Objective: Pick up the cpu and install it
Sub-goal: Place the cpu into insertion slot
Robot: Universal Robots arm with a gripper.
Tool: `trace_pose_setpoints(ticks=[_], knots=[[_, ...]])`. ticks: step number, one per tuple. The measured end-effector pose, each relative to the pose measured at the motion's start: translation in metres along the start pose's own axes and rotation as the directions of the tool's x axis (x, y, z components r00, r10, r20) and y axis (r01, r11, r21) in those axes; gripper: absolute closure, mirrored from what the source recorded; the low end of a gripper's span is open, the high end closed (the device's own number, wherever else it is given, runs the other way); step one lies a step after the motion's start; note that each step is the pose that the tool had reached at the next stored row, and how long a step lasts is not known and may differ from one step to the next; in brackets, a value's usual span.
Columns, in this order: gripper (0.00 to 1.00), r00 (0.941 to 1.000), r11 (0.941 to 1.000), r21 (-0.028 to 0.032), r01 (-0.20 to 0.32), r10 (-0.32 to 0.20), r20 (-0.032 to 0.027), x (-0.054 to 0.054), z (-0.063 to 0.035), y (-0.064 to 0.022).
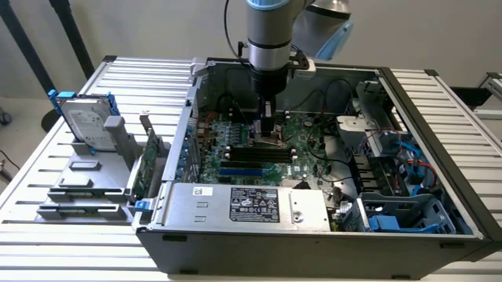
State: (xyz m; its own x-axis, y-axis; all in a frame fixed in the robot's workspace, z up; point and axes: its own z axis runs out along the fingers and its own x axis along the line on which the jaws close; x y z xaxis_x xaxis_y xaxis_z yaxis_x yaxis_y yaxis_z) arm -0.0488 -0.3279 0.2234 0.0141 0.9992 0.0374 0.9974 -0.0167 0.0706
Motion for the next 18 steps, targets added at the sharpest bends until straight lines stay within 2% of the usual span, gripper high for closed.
trace_pose_setpoints(ticks=[4,8,11,18], knots=[[0.45,1.0,1.0,0.0002,-0.001,0.001,-0.0091,-0.0002,0.0051,0.0019],[0.45,0.9999,1.0,0.0007,-0.001,0.001,-0.0152,-0.0003,0.0099,0.0027],[0.45,0.9999,1.0,0.0033,-0.001,0.001,-0.0149,-0.0004,0.0104,0.0027],[0.45,0.9999,1.0,0.0035,-0.001,0.001,-0.0146,-0.0003,0.011,0.0033]])
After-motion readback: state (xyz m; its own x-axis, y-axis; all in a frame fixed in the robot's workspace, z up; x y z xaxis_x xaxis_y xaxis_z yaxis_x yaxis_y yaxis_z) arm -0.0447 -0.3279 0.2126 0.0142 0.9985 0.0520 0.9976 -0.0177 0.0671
